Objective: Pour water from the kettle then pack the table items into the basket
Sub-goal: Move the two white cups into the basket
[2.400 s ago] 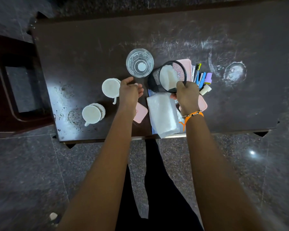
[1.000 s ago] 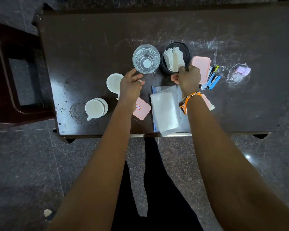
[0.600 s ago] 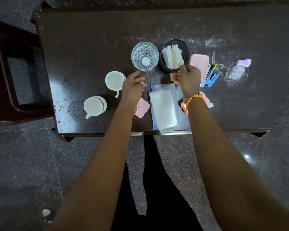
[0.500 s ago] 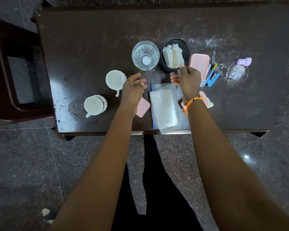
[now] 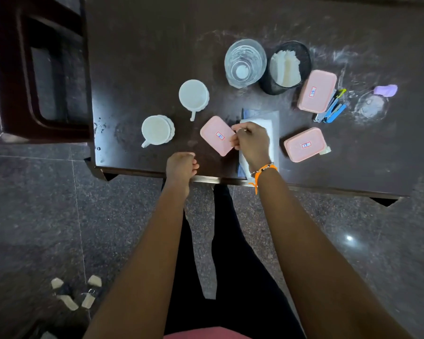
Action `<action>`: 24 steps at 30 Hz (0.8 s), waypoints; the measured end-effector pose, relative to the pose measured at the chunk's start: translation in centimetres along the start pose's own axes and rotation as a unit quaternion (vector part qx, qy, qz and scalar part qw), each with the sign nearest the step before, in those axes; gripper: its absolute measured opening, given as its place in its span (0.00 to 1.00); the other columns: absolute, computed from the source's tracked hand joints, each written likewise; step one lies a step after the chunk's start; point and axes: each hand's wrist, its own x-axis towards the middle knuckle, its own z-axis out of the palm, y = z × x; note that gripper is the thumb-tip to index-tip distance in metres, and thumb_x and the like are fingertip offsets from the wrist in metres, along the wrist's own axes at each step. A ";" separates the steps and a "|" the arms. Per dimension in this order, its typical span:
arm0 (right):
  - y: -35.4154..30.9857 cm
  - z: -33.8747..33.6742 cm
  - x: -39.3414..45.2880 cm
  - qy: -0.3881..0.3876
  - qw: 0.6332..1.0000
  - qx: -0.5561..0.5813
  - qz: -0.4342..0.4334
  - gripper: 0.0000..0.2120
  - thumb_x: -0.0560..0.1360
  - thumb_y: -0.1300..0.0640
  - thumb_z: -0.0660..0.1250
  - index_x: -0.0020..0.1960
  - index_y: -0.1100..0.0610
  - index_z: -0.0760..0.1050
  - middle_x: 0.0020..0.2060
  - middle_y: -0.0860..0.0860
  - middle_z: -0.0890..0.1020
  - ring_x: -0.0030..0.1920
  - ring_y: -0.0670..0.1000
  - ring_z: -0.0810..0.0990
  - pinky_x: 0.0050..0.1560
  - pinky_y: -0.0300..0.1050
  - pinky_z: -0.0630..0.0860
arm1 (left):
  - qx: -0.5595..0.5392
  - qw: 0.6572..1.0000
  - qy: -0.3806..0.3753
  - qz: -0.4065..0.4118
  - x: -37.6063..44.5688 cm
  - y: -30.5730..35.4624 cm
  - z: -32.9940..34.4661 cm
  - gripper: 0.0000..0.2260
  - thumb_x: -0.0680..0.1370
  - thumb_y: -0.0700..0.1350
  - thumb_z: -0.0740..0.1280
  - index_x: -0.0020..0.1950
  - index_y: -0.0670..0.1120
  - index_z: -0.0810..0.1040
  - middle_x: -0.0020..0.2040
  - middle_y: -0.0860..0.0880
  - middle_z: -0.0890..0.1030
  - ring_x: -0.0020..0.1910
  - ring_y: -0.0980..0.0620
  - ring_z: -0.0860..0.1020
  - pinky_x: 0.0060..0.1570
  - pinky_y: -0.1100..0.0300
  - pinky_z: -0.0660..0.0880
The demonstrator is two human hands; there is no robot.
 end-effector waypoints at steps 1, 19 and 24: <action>-0.3 1.0 -0.2 -0.018 1.000 -0.019 -0.007 0.13 0.73 0.68 0.56 0.45 0.63 0.79 0.35 0.59 0.80 0.38 0.56 0.77 0.49 0.54 0.76 | -0.026 0.999 0.011 -0.020 0.6 0.0 -0.8 0.05 0.80 0.40 0.58 0.48 0.44 0.73 0.36 0.49 0.73 0.33 0.55 0.74 0.36 0.65 0.73; -3.4 9.9 -0.2 -0.050 0.966 -0.238 -0.090 0.16 0.73 0.69 0.57 0.56 0.63 0.78 0.53 0.63 0.82 0.56 0.62 0.80 0.61 0.54 0.74 | 0.195 0.941 0.045 0.272 6.6 1.2 -10.6 0.08 0.75 0.37 0.66 0.52 0.40 0.81 0.44 0.39 0.84 0.39 0.49 0.79 0.47 0.58 0.76; -3.8 10.7 -0.2 -0.023 0.957 -0.269 -0.109 0.13 0.72 0.68 0.61 0.53 0.62 0.79 0.51 0.61 0.83 0.53 0.60 0.81 0.60 0.51 0.75 | 0.195 0.923 0.008 0.331 5.1 1.7 -10.9 0.07 0.75 0.40 0.66 0.50 0.40 0.82 0.37 0.45 0.82 0.37 0.51 0.78 0.48 0.55 0.77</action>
